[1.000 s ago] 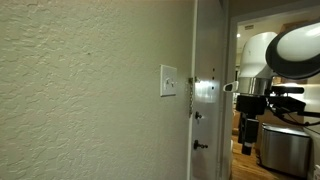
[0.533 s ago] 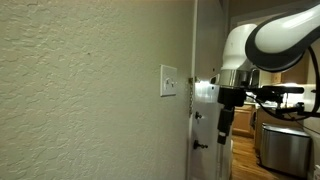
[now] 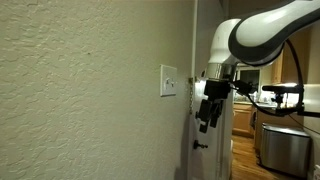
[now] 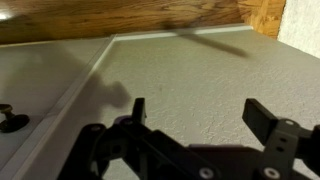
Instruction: Push the left switch downwards
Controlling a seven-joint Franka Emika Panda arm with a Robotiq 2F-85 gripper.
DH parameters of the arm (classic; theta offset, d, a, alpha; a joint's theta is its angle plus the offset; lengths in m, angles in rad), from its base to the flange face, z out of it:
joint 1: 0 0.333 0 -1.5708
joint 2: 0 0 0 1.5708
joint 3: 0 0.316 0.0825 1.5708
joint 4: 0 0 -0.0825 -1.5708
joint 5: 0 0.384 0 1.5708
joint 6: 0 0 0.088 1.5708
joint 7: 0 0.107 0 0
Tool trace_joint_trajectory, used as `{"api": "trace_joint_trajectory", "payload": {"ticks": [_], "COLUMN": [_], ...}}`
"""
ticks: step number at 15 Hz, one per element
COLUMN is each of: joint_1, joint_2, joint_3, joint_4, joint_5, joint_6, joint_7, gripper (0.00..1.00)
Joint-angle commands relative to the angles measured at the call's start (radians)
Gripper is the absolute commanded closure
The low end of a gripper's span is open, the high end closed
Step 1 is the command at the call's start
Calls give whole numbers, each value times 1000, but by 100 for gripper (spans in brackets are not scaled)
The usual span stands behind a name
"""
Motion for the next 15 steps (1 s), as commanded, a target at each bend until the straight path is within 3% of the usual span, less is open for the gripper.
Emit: {"api": "trace_joint_trajectory", "payload": {"ticks": [1, 9, 15], "joint_1": [-6, 2, 7], "joint_2": [1, 17, 50], "joint_3": [6, 12, 39], "joint_4": [4, 17, 88], "joint_5": [1, 15, 2], "joint_6": [-2, 4, 9], "joint_7": [-1, -1, 2], "gripper": [0, 0, 0]}}
